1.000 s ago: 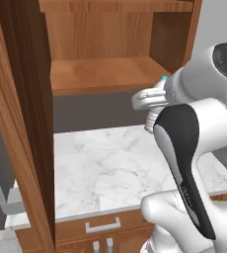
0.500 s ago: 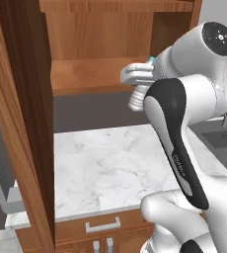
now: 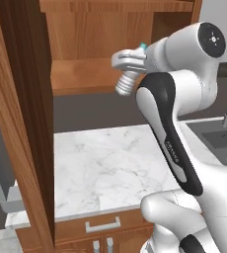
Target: Sort all alcoholic drinks to one cabinet, and non-alcoholic drinks to the other.
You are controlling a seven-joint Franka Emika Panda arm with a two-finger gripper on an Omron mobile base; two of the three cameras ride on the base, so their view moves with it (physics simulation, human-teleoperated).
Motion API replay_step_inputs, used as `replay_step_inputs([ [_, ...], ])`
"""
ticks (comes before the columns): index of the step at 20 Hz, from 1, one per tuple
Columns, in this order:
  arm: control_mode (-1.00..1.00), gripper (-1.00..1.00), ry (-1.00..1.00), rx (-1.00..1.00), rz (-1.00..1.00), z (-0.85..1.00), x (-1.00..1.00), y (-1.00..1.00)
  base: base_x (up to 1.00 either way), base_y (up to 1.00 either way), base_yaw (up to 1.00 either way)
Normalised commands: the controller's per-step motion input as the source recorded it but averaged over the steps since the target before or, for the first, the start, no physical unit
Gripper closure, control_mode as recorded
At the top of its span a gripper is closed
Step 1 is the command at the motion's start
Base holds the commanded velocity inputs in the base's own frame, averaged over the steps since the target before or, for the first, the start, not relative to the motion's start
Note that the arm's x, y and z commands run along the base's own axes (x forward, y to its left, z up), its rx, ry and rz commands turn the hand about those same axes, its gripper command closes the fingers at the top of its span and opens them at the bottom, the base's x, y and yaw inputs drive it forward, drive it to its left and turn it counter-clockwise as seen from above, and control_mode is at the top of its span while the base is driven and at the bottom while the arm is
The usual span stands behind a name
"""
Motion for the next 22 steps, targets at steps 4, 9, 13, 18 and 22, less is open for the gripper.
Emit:
replay_step_inputs([
  [4, -1.0, 1.0, -0.18, 0.04, 0.01, 0.06, 0.47, 0.14, 0.0, 0.0, 0.0],
  [9, -1.0, 1.0, -0.07, 0.0, 0.01, 0.0, 0.44, 0.28, 0.0, 0.0, 0.0],
  [13, -1.0, 1.0, 0.0, 0.0, 0.04, 0.0, 0.41, 0.43, 0.0, 0.0, 0.0],
  [18, -1.0, 1.0, 0.0, -0.01, 0.03, 0.0, 0.27, 0.43, 0.0, 0.0, 0.0],
  [22, -1.0, 1.0, 0.0, -0.07, 0.0, 0.0, 0.25, 0.39, 0.0, 0.0, 0.0],
])
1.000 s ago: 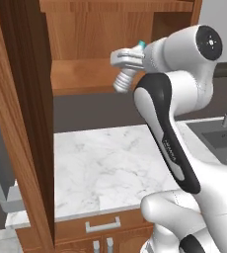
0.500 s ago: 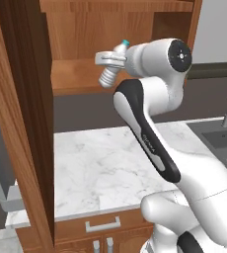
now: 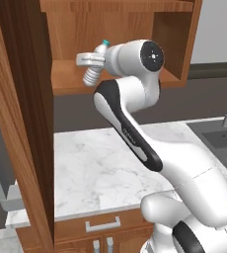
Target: Sort all alcoholic drinks to one cabinet, and non-alcoholic drinks to the other.
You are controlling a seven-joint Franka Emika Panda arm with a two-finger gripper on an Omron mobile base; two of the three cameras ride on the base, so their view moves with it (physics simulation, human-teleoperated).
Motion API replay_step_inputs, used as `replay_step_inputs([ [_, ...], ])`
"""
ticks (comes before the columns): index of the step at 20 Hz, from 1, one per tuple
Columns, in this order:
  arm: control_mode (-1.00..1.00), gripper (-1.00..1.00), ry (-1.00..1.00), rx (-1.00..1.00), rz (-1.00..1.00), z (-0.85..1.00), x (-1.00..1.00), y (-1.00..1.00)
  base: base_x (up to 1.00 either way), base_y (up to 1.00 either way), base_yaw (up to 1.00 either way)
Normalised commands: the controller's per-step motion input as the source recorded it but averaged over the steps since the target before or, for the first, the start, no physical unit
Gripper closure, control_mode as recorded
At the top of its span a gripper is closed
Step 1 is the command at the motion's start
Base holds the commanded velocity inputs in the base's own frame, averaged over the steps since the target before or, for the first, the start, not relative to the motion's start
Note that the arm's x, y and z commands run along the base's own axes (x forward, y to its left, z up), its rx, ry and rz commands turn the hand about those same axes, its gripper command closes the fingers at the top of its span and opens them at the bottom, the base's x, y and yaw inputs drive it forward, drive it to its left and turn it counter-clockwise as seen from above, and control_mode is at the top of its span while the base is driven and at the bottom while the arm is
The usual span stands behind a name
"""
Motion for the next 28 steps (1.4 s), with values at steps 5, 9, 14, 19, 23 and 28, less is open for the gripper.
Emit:
replay_step_inputs([
  [5, -1.0, 1.0, 0.0, -0.09, 0.0, 0.0, 0.29, 0.32, 0.0, 0.0, 0.0],
  [9, -1.0, 1.0, 0.0, -0.08, 0.0, 0.0, 0.42, 0.12, 0.0, 0.0, 0.0],
  [14, -1.0, 1.0, 0.0, -0.03, 0.06, 0.0, 0.52, 0.0, 0.0, 0.0, 0.0],
  [19, -1.0, 1.0, 0.0, 0.0, 0.1, 0.0, 0.51, 0.02, 0.0, 0.0, 0.0],
  [23, -1.0, 1.0, 0.0, -0.03, 0.08, 0.0, 0.38, 0.02, 0.0, 0.0, 0.0],
  [28, -1.0, 1.0, 0.0, -0.08, 0.05, 0.0, 0.25, 0.09, 0.0, 0.0, 0.0],
])
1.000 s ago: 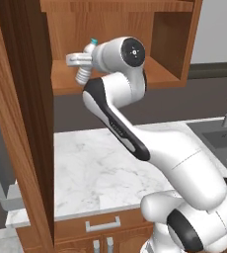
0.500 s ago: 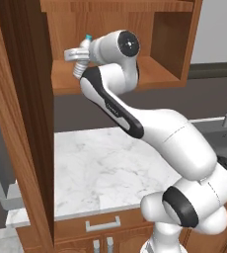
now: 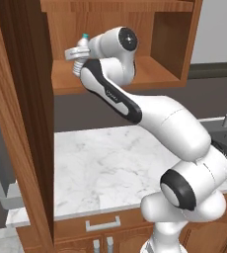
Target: Sort all alcoholic drinks to one cabinet, and non-alcoholic drinks to the other.
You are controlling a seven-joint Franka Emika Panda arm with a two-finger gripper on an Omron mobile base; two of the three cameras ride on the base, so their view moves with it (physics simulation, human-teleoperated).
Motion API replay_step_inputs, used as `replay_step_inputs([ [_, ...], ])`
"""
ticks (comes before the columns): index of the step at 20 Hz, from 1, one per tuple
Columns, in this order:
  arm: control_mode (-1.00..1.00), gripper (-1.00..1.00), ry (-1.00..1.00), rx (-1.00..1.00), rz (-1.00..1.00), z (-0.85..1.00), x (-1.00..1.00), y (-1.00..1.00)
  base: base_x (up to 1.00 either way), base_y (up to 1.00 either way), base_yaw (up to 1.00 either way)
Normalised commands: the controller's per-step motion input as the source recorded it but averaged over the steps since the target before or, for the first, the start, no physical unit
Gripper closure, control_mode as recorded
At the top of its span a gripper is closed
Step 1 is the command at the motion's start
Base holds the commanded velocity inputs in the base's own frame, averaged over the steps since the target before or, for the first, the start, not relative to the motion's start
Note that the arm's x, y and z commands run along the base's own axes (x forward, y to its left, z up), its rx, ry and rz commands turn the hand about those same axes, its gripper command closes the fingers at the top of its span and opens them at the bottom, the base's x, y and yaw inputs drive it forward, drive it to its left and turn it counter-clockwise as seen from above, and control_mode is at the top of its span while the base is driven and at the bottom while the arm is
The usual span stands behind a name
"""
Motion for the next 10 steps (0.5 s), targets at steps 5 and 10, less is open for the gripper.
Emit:
replay_step_inputs([
  [5, -1.0, 1.0, 0.0, -0.09, 0.02, 0.0, 0.15, 0.14, 0.0, 0.0, 0.0],
  [10, -1.0, 1.0, 0.0, -0.09, 0.01, 0.0, 0.08, 0.13, 0.0, 0.0, 0.0],
])
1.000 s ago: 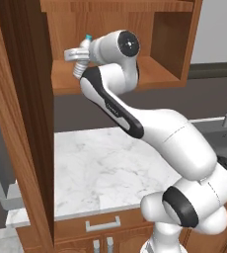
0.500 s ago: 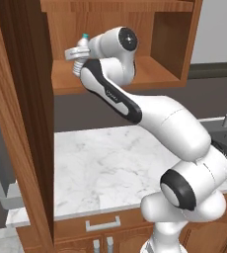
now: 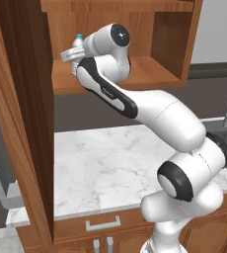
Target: Sort all alcoholic drinks to one cabinet, and non-alcoholic drinks to the other.
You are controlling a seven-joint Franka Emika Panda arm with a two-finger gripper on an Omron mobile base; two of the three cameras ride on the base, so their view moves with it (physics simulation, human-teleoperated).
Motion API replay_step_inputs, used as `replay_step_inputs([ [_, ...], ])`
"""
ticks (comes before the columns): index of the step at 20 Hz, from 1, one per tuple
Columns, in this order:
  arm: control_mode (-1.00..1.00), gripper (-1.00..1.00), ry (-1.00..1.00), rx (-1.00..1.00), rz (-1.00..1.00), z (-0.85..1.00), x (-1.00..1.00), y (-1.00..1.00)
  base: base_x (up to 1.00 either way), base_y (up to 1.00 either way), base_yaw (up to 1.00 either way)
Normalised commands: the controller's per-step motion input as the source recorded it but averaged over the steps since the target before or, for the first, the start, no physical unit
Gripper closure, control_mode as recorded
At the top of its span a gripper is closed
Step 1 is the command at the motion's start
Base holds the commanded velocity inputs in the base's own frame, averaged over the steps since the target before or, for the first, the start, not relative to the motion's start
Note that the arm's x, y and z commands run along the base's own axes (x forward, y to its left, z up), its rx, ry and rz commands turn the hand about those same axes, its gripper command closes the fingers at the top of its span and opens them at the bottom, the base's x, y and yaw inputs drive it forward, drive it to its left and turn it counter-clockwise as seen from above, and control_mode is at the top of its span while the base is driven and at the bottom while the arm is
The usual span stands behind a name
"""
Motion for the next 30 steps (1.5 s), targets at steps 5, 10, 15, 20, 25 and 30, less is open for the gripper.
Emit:
replay_step_inputs([
  [5, -1.0, 1.0, 0.0, -0.07, 0.0, -0.03, 0.1, 0.04, 0.0, 0.0, 0.0],
  [10, -1.0, 1.0, 0.0, -0.03, 0.0, -0.09, 0.1, 0.0, 0.0, 0.0, 0.0],
  [15, -1.0, 1.0, 0.0, 0.0, 0.0, -0.17, 0.05, 0.0, 0.0, 0.0, 0.0],
  [20, -1.0, 1.0, 0.0, 0.0, 0.0, -0.16, 0.2, 0.0, 0.0, 0.0, 0.0],
  [25, -1.0, 1.0, 0.0, 0.0, 0.0, -0.16, 0.29, 0.0, 0.0, 0.0, 0.0],
  [30, -1.0, 1.0, 0.0, 0.0, 0.0, -0.17, 0.24, 0.01, 0.0, 0.0, 0.0],
])
